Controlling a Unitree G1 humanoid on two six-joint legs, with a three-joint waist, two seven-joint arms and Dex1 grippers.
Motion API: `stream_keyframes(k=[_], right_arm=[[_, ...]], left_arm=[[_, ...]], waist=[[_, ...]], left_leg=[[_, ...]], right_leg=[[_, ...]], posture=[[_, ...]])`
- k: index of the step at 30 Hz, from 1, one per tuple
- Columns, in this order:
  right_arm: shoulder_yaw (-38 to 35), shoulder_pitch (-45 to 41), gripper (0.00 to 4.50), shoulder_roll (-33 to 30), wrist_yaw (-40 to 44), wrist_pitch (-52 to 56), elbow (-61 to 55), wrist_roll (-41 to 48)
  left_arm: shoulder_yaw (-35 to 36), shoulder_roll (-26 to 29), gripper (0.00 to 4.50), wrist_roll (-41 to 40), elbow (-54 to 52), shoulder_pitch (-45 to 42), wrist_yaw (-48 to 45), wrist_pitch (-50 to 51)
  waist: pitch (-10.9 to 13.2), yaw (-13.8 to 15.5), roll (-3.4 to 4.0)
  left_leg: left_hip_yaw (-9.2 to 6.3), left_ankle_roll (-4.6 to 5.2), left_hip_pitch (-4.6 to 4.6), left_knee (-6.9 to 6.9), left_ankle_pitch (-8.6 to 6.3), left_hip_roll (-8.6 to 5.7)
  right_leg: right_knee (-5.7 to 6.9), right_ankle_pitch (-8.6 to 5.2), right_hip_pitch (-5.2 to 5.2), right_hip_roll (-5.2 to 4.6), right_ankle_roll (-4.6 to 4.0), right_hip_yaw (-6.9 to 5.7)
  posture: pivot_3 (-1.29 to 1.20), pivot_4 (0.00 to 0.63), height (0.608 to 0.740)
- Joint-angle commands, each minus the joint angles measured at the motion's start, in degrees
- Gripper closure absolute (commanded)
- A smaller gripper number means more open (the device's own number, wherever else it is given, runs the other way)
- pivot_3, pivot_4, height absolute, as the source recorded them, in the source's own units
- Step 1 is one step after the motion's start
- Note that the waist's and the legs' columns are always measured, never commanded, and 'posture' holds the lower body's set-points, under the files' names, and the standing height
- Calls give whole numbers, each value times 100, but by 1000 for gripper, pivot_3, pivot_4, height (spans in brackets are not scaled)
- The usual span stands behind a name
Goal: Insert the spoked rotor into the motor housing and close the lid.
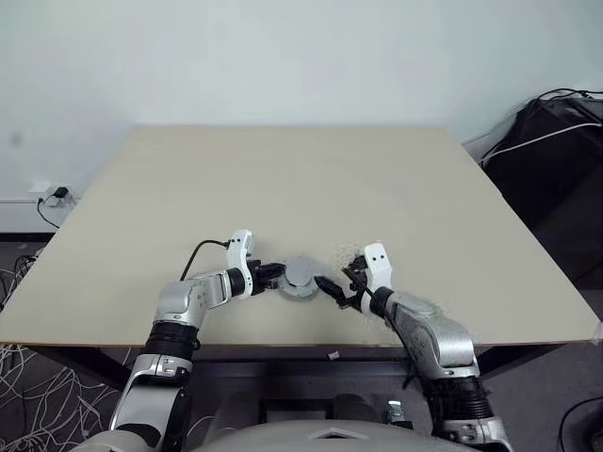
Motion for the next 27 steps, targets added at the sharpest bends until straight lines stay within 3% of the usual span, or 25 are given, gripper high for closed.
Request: stream_keyframes(k=[1,5,11,27], right_arm=[[-581,-100,13,444,-331,683,-84,685],[-1326,-309,13,961,-623,1349,80,1462],[-1830,-569,13,1207,-1075,1799,444,1931],[-1651,-786,13,1419,-1247,2069,850,2599]], left_arm=[[-150,-16,4500,115,121,19,-10,39],[-165,-5,4500,138,100,51,-8,38],[-141,-10,4500,140,77,87,17,15],[-173,-14,4500,153,34,140,45,-23]], waist=[[0,-4,0],[0,-4,1],[-2,-4,6],[-14,-83,24]], left_leg=[[0,-7,0,0,-4,1],[0,-13,0,-1,-8,2],[-1,-13,-1,-7,-8,2],[0,-12,1,-8,-8,3]], right_leg=[[-2,0,0,0,0,0],[-5,1,0,0,2,-2],[-8,2,0,0,3,-4],[-14,0,4,1,14,-4]], posture=[[0,0,740],[0,0,740],[0,0,740],[0,0,740]])
